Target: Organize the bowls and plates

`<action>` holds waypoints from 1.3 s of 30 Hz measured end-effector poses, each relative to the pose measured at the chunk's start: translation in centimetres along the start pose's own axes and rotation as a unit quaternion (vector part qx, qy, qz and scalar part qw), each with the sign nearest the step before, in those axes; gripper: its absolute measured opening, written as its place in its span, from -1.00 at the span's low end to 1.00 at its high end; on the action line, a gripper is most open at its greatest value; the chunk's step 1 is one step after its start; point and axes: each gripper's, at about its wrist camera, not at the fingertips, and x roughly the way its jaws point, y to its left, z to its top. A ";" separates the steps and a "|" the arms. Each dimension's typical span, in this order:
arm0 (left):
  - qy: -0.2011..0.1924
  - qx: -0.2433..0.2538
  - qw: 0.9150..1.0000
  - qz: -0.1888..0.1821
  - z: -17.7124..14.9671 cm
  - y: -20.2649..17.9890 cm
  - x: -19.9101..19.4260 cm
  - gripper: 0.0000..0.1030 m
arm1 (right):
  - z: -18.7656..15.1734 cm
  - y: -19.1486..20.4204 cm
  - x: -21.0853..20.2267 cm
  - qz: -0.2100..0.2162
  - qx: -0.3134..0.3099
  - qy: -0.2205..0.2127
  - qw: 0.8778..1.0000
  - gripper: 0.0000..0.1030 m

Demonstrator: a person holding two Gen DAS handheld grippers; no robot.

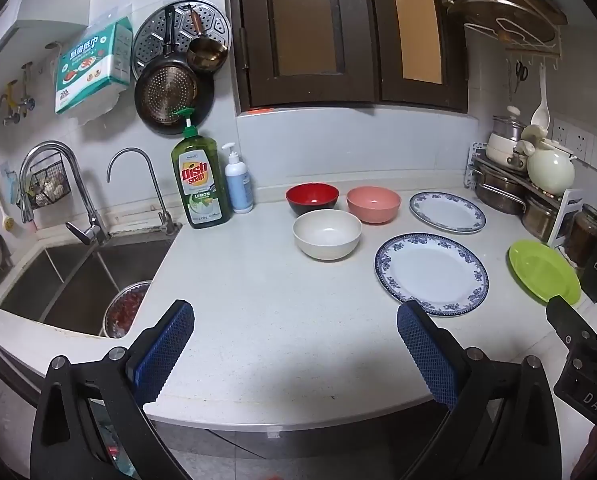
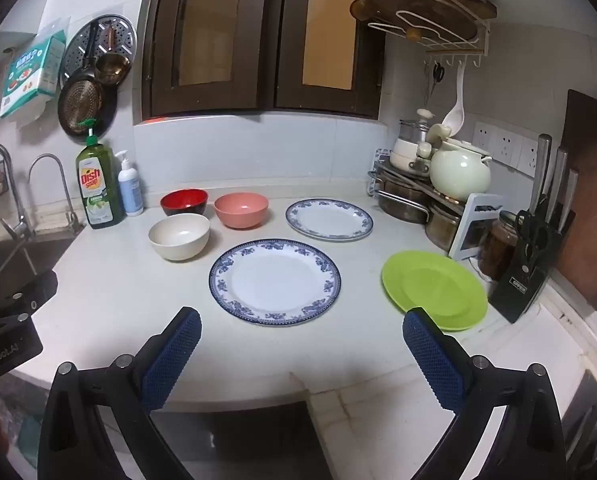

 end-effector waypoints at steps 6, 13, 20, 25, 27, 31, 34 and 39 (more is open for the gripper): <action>0.000 -0.003 1.000 -0.007 0.2 -1.0 -0.2 1.00 | 0.1 -0.1 0.0 0.000 0.001 -0.002 1.000 0.99; -0.003 -0.007 1.000 -0.012 0.7 0.1 -0.4 1.00 | -0.3 -0.1 -0.3 0.000 0.000 -0.005 1.000 0.99; -0.009 -0.008 1.000 -0.012 0.8 0.5 -0.4 1.00 | 0.2 -0.1 0.1 0.004 0.010 0.001 1.000 0.99; -0.011 -0.009 1.000 -0.014 0.9 0.7 -0.5 1.00 | 0.3 0.1 -0.1 0.003 0.008 -0.003 1.000 0.99; -0.012 -0.009 1.000 -0.015 0.9 0.7 -0.6 1.00 | 0.4 0.2 -0.3 0.003 0.008 -0.004 1.000 0.99; -0.016 -0.007 1.000 -0.014 0.8 0.8 -0.7 1.00 | 0.5 0.1 -0.5 0.001 0.007 -0.007 1.000 0.99; -0.014 -0.006 1.000 -0.018 0.9 0.9 -0.8 1.00 | 0.6 0.2 -0.6 0.000 0.007 -0.009 1.000 0.99; -0.013 -0.004 1.000 -0.026 1.0 0.9 -0.8 1.00 | 0.6 0.1 -0.7 0.000 0.009 -0.010 1.000 0.99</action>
